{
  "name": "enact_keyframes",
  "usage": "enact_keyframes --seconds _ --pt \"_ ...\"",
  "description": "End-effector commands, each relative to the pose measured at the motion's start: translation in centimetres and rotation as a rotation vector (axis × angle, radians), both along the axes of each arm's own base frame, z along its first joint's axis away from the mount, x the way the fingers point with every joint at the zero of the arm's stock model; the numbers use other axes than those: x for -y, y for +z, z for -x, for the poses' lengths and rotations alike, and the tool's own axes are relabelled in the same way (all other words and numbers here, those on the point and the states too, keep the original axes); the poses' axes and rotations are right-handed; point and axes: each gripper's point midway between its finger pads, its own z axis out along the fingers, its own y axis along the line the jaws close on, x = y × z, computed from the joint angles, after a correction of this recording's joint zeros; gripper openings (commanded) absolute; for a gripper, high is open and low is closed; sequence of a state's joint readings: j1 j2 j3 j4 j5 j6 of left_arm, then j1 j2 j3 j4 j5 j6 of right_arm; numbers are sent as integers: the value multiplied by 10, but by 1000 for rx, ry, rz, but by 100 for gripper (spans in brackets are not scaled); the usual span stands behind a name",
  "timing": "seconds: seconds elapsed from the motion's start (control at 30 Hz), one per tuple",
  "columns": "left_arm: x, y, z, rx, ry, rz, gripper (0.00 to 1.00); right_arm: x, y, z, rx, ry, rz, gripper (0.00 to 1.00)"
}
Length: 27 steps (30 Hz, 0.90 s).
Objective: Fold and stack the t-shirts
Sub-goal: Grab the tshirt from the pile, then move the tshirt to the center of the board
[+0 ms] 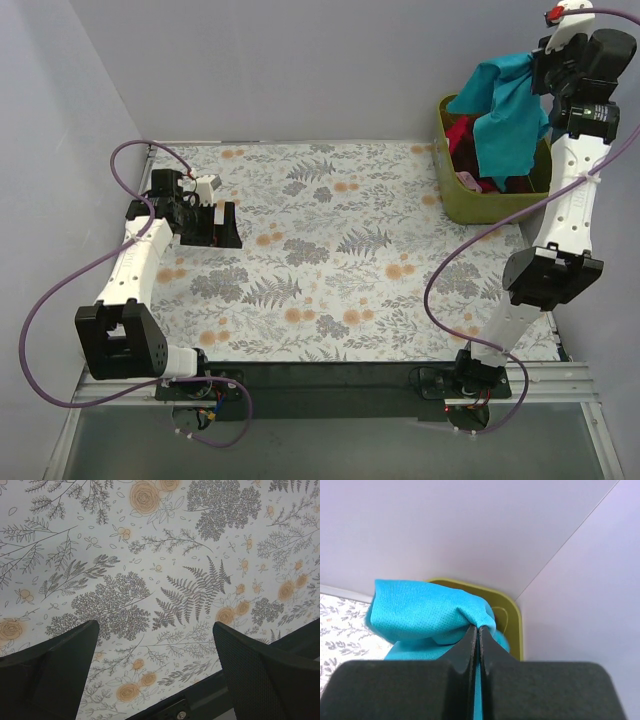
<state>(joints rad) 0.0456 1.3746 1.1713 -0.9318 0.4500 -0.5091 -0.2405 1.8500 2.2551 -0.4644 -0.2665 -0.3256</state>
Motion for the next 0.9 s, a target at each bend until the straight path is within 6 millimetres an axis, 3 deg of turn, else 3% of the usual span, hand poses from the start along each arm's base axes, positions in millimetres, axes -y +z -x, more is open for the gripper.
enact_keyframes --seconds 0.0,0.1,0.23,0.33,0.5,0.53,0.57,0.6,0.63,0.7,0.73,0.77,0.83,0.87 --pt "4 14 -11 52 2 23 98 2 23 0 72 -2 31 1" --pt "4 16 -12 58 9 24 98 -12 65 18 173 39 10 1" --pt "4 21 -14 60 24 34 98 -46 123 54 313 155 -19 1" --pt "6 28 -17 60 34 52 98 -84 155 87 410 281 -20 1" --pt "7 45 -26 78 61 95 98 -165 185 145 529 484 14 1" --pt "6 54 -30 94 65 107 98 -171 181 146 526 494 19 1" --pt "5 56 -31 89 74 126 98 -201 180 157 530 572 1 1" --pt "2 62 -34 95 87 137 98 -212 181 167 537 603 -1 1" --pt "-1 71 -37 109 95 146 98 -234 167 168 503 653 -21 1" --pt "-5 79 -40 110 109 181 98 -257 151 176 479 706 -13 1" --pt "-6 82 -40 104 114 189 98 -267 134 175 445 722 -11 1" --pt "-10 89 -42 118 122 197 98 -292 97 172 370 779 -4 1" --pt "-10 92 -41 115 119 209 98 -315 62 176 310 826 14 1" --pt "-11 93 -41 119 117 209 98 -338 24 179 236 878 18 1"
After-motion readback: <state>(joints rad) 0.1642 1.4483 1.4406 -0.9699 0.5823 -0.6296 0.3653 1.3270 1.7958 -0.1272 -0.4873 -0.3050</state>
